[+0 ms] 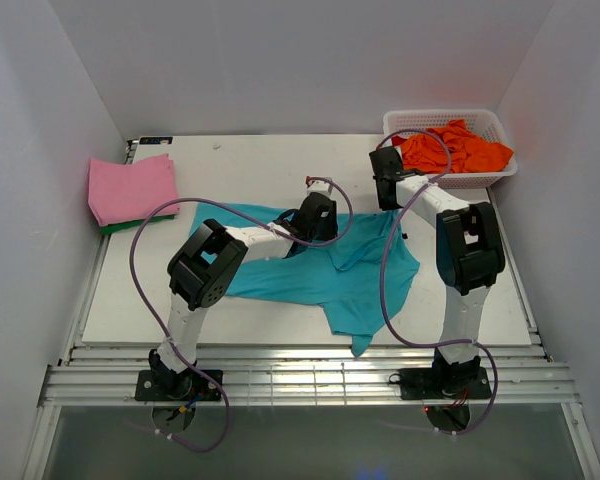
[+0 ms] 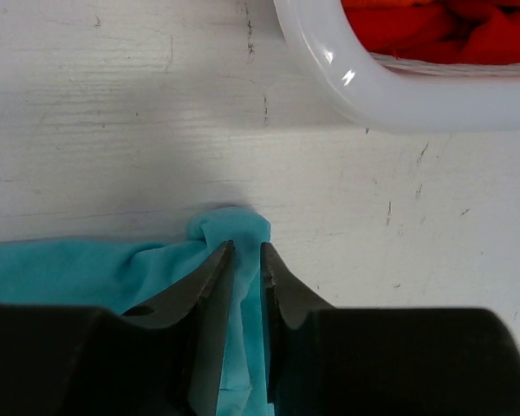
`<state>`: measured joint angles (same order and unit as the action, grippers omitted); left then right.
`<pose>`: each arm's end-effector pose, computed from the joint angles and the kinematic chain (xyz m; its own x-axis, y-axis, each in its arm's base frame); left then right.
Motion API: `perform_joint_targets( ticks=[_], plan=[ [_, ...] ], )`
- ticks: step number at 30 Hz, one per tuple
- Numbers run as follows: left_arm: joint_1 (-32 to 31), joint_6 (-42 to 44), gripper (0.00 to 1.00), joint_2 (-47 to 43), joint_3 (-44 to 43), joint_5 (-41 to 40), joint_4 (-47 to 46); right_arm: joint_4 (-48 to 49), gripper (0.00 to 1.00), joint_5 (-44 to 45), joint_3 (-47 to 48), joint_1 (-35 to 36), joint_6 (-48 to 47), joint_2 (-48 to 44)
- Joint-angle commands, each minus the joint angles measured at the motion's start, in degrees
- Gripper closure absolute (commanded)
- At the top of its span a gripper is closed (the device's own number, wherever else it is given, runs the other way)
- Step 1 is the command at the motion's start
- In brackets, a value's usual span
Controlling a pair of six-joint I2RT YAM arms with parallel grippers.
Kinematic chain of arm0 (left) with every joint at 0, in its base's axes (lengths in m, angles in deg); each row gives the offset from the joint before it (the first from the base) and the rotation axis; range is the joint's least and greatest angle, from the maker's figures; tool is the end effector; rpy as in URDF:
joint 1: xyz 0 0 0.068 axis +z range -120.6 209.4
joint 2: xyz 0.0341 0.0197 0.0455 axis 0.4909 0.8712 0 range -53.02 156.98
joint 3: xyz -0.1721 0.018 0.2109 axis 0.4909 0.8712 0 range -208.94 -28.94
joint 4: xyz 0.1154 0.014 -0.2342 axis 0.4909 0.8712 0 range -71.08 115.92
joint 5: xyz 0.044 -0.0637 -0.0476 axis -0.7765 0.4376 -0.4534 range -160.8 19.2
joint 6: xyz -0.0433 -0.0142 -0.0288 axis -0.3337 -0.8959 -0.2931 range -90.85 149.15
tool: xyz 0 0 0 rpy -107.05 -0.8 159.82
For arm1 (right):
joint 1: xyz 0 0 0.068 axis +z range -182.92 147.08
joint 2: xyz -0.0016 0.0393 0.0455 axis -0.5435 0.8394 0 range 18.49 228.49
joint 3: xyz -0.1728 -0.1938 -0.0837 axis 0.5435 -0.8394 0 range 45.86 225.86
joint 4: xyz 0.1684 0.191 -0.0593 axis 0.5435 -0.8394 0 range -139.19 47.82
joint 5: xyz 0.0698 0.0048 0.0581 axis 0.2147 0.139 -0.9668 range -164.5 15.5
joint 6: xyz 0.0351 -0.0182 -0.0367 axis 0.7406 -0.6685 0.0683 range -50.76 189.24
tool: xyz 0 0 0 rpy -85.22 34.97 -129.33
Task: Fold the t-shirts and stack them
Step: Fold the tshirt
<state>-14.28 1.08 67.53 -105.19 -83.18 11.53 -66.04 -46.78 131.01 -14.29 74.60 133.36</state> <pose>0.3369 -0.3110 0.1473 -0.6422 -0.0221 -0.7662 0.2815 0.9229 -0.2626 0.4188 0.1237 0.1988 -0.7611 -0.1693 -0.6261 0.0503 0.9470 -0.3172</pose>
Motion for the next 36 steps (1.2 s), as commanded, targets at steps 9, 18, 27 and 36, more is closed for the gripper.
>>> perform_joint_targets(
  ticks=[9, 18, 27, 36],
  plan=[
    [-0.18, -0.84, 0.49, -0.49, -0.83, 0.34, -0.51, 0.48, 0.73, -3.82, 3.19, -0.18, -0.88, -1.84],
    [-0.18, -0.58, 0.49, -0.49, -0.57, -0.1, -0.51, 0.21, 0.73, -4.61, 3.19, -0.26, -0.62, -0.35],
    [-0.18, -0.58, 0.5, -1.11, 0.05, -0.62, -0.51, -0.66, 0.73, -3.29, 3.54, -0.26, -0.97, 0.79],
    [-0.18, -0.84, 0.49, -1.28, 0.84, -1.59, -0.34, -2.6, 0.71, -1.19, 4.59, -0.26, -1.76, 2.64]
  ],
)
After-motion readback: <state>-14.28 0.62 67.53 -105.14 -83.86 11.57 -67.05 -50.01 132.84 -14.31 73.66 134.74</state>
